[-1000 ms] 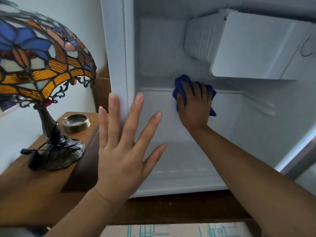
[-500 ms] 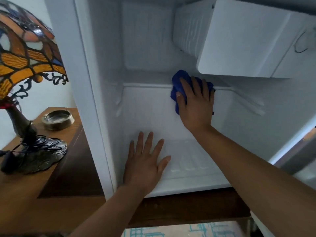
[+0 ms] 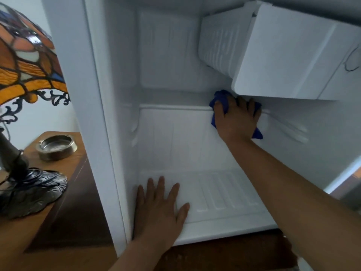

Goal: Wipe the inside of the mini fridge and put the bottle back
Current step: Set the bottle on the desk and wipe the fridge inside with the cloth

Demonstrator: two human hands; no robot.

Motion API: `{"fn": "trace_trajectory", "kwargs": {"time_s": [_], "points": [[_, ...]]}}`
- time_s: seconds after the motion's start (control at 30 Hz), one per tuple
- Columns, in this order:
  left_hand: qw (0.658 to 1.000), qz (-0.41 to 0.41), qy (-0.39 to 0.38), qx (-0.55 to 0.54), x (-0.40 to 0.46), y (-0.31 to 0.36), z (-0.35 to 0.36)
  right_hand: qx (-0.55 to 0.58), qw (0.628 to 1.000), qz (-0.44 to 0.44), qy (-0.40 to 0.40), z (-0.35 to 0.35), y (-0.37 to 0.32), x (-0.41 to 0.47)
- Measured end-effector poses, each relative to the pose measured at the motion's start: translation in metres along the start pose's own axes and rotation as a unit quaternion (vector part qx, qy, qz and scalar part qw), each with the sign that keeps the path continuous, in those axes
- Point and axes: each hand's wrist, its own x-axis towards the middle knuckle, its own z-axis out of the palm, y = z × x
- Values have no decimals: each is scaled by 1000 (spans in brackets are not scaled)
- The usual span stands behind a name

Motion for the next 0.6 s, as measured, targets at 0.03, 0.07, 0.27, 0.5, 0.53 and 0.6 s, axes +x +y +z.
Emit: {"fn": "trace_trajectory", "kwargs": {"time_s": [0.03,0.07,0.27,0.5,0.53,0.6], "points": [[1000,0,-5,0,0,0,0,-2,1000,-14,-13,-2,-11,-1],[1000,-1,-18,2,0,1,0,-3,999,-30,-26,-2,-22,-3],[999,-9,-36,12,-3,6,-11,14,991,-99,-89,-4,-78,-12],[1000,13,-15,12,-1,4,-6,102,972,-175,-116,-1,-129,-19],[1000,11,-12,13,-1,3,-5,139,966,-186,-114,-1,-134,-22],[1000,7,-12,14,-2,4,-4,156,956,-222,-114,-1,-142,-29]]}}
